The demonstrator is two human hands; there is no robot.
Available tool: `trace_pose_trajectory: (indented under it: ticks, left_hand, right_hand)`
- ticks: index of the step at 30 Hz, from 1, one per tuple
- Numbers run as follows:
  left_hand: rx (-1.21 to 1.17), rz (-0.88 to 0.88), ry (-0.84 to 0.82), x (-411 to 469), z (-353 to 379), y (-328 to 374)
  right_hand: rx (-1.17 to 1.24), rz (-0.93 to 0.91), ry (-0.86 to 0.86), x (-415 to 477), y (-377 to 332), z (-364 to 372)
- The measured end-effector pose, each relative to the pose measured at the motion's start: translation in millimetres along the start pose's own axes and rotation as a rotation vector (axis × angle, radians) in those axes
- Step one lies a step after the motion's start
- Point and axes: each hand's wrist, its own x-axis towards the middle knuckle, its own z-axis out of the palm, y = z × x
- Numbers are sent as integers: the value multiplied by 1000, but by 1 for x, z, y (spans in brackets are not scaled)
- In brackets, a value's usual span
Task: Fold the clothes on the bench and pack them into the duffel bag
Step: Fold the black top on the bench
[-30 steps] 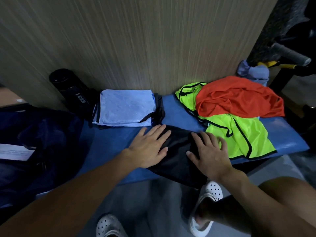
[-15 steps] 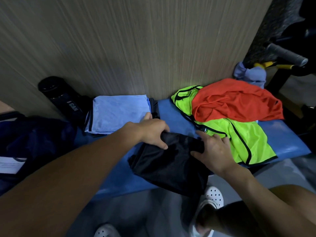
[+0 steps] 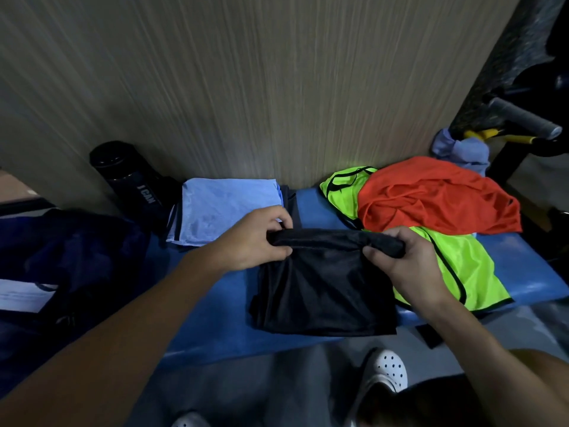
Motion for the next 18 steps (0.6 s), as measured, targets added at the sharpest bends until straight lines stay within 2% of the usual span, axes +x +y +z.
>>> trace_pose_trajectory:
  ticks: [5, 9, 14, 18]
  left_hand:
    - [-181, -24, 247, -20, -2, -9]
    - [-262, -90, 421, -29, -9, -14]
    - [-242, -93, 540, -19, -51, -24]
    - [-183, -84, 576, -9, -99, -29]
  right_hand:
    - [-29, -120, 21, 2, -15, 21]
    - [40, -103, -19, 11, -33, 43]
    - [-5, -110, -39, 39, -56, 77]
    - [138, -77, -74, 70, -77, 117]
